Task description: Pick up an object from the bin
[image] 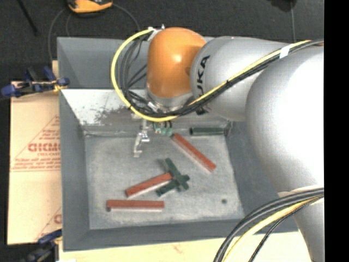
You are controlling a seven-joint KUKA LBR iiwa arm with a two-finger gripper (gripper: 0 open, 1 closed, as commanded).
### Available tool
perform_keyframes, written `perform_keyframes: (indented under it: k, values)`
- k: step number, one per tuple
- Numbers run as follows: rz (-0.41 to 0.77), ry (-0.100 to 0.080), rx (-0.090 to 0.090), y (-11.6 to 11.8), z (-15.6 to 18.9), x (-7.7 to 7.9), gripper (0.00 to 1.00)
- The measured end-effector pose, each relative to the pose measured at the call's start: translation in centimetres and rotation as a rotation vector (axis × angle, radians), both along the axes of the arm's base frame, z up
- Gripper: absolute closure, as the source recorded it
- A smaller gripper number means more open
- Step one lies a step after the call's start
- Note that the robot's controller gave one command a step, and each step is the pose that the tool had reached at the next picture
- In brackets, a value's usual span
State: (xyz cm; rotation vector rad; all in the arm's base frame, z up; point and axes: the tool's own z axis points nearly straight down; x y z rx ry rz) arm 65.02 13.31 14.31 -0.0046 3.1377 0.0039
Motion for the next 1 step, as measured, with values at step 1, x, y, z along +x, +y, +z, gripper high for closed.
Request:
perform_keyframes:
  k: [1]
  values:
    - [0.111,-0.010,-0.001,-0.94,-2.00,-2.47,0.00]
